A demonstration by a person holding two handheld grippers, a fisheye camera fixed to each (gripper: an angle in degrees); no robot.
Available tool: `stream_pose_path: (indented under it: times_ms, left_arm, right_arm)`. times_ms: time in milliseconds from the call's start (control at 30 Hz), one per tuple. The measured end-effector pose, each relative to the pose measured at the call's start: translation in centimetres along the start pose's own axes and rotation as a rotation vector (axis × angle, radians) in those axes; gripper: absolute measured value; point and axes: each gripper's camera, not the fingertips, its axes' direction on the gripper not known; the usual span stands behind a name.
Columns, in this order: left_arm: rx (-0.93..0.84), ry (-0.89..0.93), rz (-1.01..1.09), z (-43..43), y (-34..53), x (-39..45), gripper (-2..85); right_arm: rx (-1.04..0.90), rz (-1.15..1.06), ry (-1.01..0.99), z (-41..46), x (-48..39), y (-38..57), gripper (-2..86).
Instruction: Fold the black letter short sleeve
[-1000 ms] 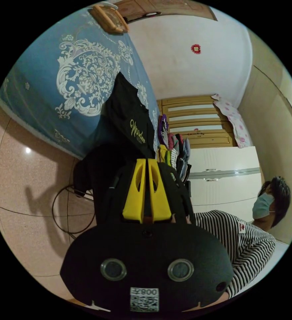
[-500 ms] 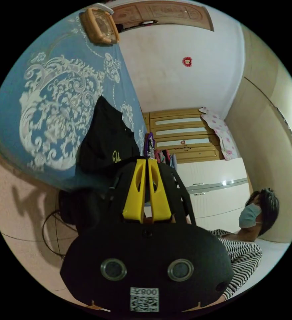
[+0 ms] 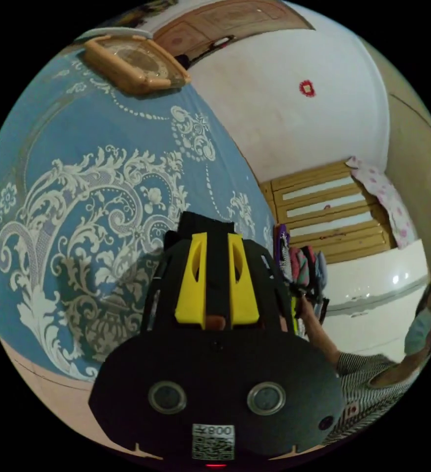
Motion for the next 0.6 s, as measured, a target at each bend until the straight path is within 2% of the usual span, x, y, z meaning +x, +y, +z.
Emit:
stream_pose_path:
  times_ms: [133,233,300,600]
  left_arm:
    - [-0.240,0.041,0.138,4.9,-0.2,3.4,7.4]
    - [-0.328,0.031,0.188,8.2,-0.2,5.1,7.5]
    - [-0.358,0.022,0.166,9.8,-0.7,5.4,7.6]
    - [-0.288,0.123,-0.073,13.4,-4.7,4.1,8.7]
  right_arm:
    - [-0.044,-0.121,-0.056,1.6,-3.1,-1.9,5.0]
    - [-0.052,-0.140,-0.069,2.6,-4.4,-4.0,5.4]
    - [-0.055,-0.120,-0.103,3.0,-4.7,-5.9,5.6]
    - [0.014,0.066,-0.348,3.1,-3.7,-11.6,5.9]
